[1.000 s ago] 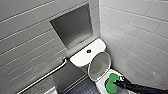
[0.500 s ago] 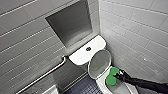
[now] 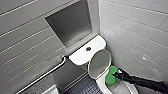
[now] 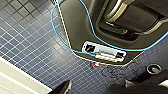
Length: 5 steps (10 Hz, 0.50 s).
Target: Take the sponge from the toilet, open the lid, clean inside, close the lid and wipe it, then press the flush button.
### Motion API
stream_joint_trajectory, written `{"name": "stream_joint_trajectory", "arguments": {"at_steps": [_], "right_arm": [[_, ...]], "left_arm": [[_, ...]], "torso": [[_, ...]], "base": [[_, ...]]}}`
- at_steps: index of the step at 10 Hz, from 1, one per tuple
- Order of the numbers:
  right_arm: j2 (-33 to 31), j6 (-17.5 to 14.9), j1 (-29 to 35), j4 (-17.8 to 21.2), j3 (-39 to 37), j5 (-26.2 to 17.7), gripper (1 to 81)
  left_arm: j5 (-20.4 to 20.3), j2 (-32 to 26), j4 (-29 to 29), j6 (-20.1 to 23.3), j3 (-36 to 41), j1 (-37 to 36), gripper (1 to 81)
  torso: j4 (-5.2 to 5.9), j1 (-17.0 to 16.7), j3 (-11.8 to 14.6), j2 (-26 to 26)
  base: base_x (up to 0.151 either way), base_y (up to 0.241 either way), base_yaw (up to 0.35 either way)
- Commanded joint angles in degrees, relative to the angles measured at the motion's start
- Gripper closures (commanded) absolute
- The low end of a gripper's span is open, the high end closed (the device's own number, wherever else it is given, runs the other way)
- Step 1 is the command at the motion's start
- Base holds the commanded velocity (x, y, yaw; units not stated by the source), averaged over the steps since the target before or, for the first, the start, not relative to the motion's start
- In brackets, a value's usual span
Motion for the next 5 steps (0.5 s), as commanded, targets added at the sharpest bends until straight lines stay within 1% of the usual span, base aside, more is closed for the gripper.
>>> {"name": "stream_joint_trajectory", "arguments": {"at_steps": [1, 3, 5], "right_arm": [[3.8, 0.2, 5.7, -1.7, -10.4, -2.0, 81.1], [4.4, 0.4, 6.5, -1.3, -14.0, -2.8, 81.1], [4.4, 0.4, 6.8, -1.4, -14.7, -2.8, 81.1]], "left_arm": [[5.4, -1.4, 0.1, 0.0, -0.5, 1.6, 1.0], [5.4, -1.2, 0.0, 0.0, -0.5, 1.6, 1.0], [5.4, -1.1, 0.0, 0.0, -0.5, 1.8, 1.0]], "torso": [[0.00, 0.0, 0.0, 0.0], [0.00, 0.0, 0.0, 0.0], [0.00, 0.0, 0.0, 0.0]], "base": [[0.000, 0.000, 0.000], [0.000, 0.000, 0.000], [0.000, 0.000, 0.000]]}}
